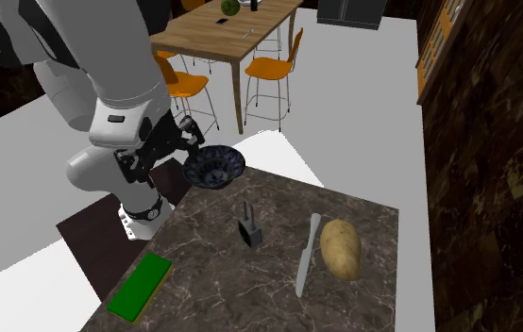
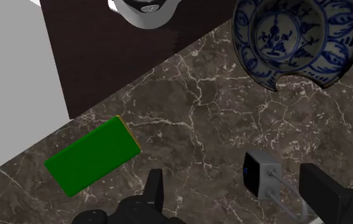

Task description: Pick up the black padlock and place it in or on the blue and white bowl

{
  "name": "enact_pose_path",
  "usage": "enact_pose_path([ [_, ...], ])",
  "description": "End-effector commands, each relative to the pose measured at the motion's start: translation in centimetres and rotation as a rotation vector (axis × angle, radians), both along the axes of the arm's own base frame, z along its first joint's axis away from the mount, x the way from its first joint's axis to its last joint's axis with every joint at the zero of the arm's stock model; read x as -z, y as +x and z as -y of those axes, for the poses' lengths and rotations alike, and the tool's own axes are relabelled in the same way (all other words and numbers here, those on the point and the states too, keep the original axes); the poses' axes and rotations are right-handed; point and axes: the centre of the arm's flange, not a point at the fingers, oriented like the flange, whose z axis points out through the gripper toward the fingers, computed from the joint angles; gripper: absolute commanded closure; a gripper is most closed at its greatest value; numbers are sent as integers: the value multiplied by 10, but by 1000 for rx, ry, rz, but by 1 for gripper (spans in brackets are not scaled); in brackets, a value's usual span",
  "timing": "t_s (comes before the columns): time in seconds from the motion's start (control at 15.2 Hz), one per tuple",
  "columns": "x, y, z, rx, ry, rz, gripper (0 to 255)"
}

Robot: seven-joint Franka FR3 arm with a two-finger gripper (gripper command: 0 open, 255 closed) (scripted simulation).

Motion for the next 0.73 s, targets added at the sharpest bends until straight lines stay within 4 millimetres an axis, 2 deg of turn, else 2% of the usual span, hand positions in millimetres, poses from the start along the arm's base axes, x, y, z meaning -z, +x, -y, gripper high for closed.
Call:
enact_pose_path([
  [0.0,0,0,0,0,0,0,0],
  [0.66,101,13,-91,63,-108,157,0],
])
